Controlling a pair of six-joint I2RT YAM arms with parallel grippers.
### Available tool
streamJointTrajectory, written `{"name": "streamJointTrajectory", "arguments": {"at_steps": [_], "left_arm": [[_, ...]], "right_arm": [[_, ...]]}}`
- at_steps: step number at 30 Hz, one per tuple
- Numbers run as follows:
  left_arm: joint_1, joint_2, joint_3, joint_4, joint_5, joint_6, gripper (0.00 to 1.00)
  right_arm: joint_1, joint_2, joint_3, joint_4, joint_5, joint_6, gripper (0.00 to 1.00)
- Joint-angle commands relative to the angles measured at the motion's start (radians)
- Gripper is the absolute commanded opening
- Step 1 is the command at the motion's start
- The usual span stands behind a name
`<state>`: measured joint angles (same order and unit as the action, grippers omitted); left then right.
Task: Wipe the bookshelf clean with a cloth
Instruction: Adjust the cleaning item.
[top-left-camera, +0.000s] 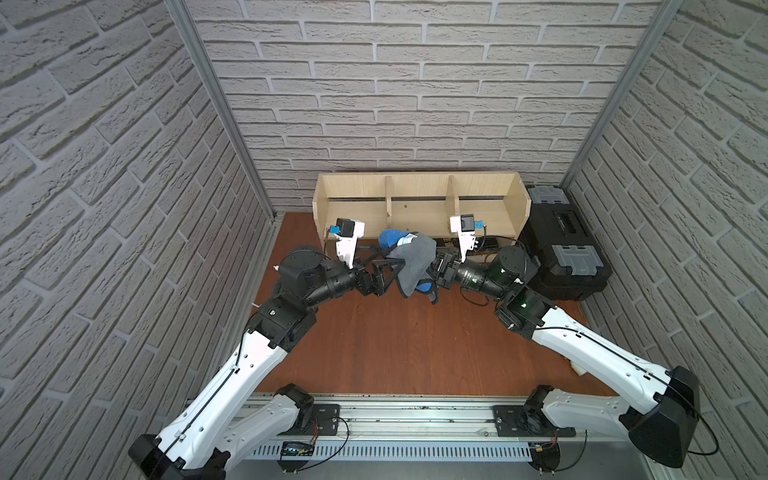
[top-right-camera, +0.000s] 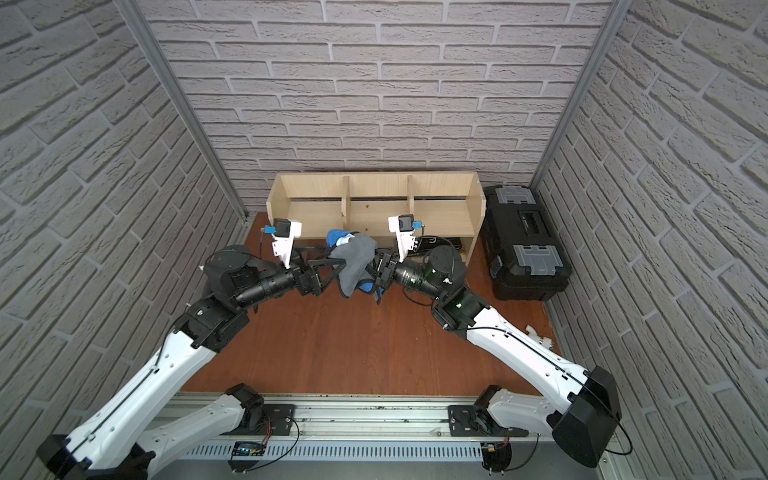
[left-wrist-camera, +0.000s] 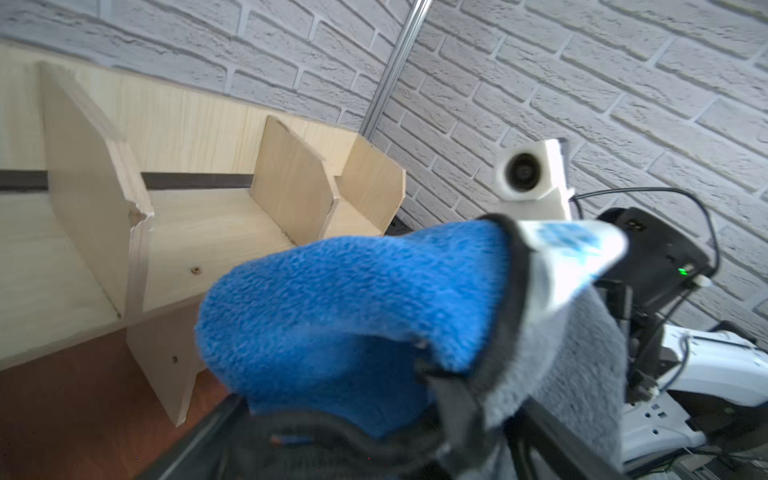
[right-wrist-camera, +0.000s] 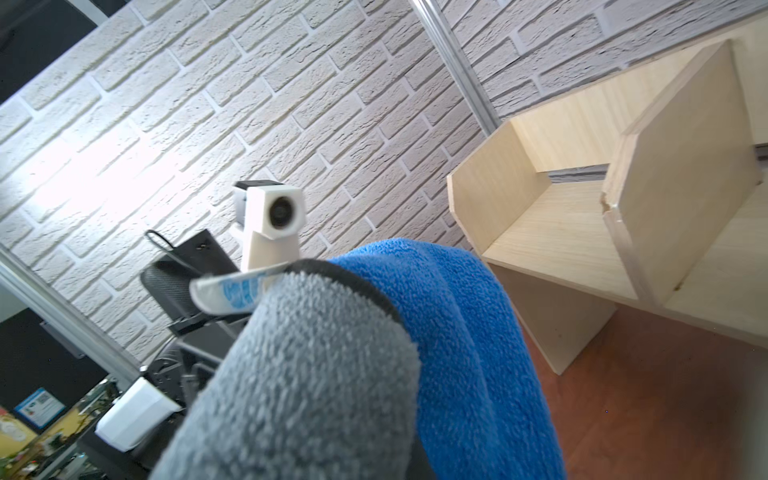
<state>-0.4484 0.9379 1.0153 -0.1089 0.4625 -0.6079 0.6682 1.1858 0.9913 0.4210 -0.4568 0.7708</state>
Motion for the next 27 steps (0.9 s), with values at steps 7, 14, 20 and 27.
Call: {"name": "streamJointTrajectory", "arguments": {"at_steps": [7, 14, 20, 27], "left_arm": [[-0.021, 0.024, -0.057, 0.374, 0.163, -0.161, 0.98], [-0.022, 0.058, -0.096, 0.451, 0.175, -0.216, 0.79], [-0.021, 0.040, -0.111, 0.456, 0.123, -0.233, 0.46], [-0.016, 0.006, -0.116, 0.429, 0.072, -0.228, 0.38]], "right_arm": [[0.025, -0.014, -0.072, 0.181, -0.071, 0.101, 0.03], [0.051, 0.014, -0.083, 0.251, -0.115, 0.143, 0.05], [0.056, 0.006, -0.099, 0.227, -0.111, 0.132, 0.14], [0.057, -0.046, -0.157, 0.202, -0.058, 0.107, 0.47]]}}
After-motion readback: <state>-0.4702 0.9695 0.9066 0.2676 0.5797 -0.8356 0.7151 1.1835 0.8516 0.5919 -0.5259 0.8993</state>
